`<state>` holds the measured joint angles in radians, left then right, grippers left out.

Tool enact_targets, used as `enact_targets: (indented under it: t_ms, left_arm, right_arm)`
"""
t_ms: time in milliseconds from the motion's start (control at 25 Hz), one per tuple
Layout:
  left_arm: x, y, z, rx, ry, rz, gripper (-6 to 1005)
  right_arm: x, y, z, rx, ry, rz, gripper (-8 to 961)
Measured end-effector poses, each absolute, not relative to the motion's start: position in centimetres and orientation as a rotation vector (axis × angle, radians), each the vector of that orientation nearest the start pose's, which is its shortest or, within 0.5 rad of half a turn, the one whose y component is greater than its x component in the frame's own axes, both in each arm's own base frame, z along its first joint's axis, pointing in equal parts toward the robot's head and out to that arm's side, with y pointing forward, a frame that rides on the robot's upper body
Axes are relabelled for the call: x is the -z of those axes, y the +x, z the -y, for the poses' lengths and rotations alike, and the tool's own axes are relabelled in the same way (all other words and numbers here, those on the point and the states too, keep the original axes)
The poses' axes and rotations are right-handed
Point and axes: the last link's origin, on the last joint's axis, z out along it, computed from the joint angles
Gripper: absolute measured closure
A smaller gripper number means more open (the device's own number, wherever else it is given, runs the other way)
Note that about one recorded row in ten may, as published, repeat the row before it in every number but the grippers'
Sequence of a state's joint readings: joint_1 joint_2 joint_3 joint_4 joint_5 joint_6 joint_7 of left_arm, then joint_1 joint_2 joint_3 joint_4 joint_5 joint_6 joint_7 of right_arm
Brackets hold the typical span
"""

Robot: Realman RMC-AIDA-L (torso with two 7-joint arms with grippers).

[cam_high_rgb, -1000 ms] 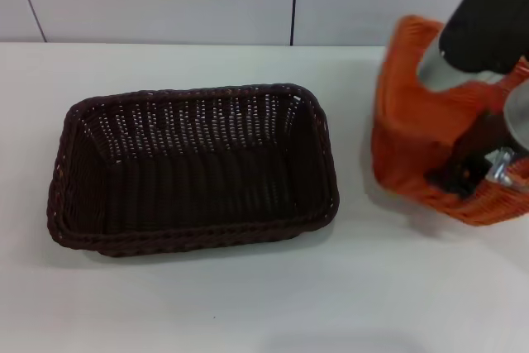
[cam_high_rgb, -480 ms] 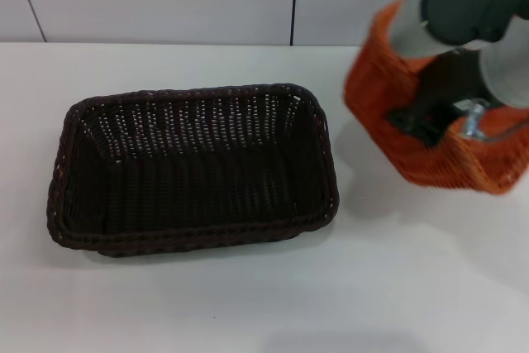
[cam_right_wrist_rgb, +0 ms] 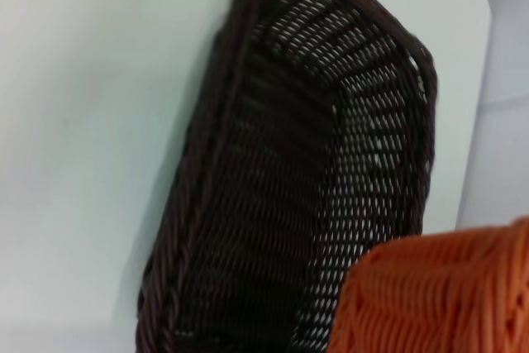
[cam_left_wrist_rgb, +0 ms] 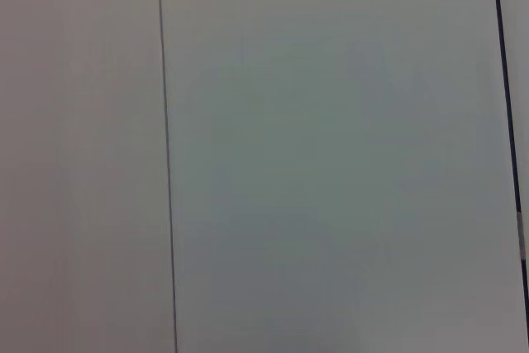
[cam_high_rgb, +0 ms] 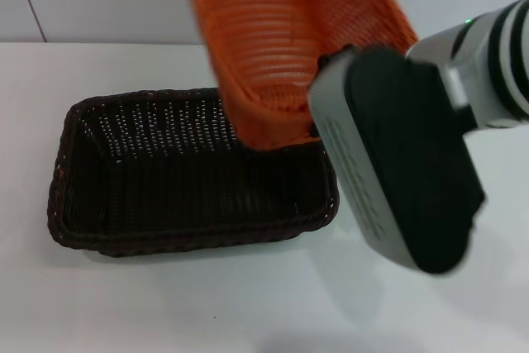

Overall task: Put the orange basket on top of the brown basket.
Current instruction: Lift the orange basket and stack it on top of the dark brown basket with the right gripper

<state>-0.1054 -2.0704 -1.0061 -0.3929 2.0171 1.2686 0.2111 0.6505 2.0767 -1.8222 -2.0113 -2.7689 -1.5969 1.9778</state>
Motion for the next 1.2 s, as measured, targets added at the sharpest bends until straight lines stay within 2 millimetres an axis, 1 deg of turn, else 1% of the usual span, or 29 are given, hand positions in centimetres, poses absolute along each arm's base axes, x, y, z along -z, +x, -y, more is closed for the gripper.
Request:
enact_targets:
  t_ms: [40,80,120,320,480,840,1040,1200]
  left_arm:
    - [-3.6,-39.8,-23.6,0.431,-1.076,0.584,273]
    - [-3.6,-39.8,-23.6,0.431,-1.076,0.584,273]
    - [-3.6,-39.8,-23.6,0.431,-1.076,0.584,273]
    - [-3.4,-39.9,-23.5,0.462,-1.054,0.629,273]
    - [-3.4,-40.2,-23.4,0.478,-1.043,0.658,273]
    - [-3.3,-40.0,-23.6,0.486,-1.039,0.664,273]
    - [-3.2,-39.9,-23.6,0.492,-1.035,0.668,273]
    - [-3.1,-39.8,-23.7,0.496,-1.039,0.669,273]
  right_arm:
    - [-0.2,2.4,-29.5,0.641,-2.399,1.129,758]
    - [-0.2,2.6,-29.5,0.646,-2.380,1.188,756]
    - [0.1,3.1,-29.5,0.643,-2.325,1.310,755]
    - [0.7,4.1,-29.7,0.636,-2.205,1.499,748]
    - [1.4,5.2,-30.1,0.673,-2.138,1.623,742]
    - [3.0,7.2,-31.6,0.740,-2.103,1.729,729]
    - [3.9,7.8,-31.7,0.745,-2.124,1.744,722]
    - [4.0,7.8,-31.4,0.733,-2.148,1.712,717]
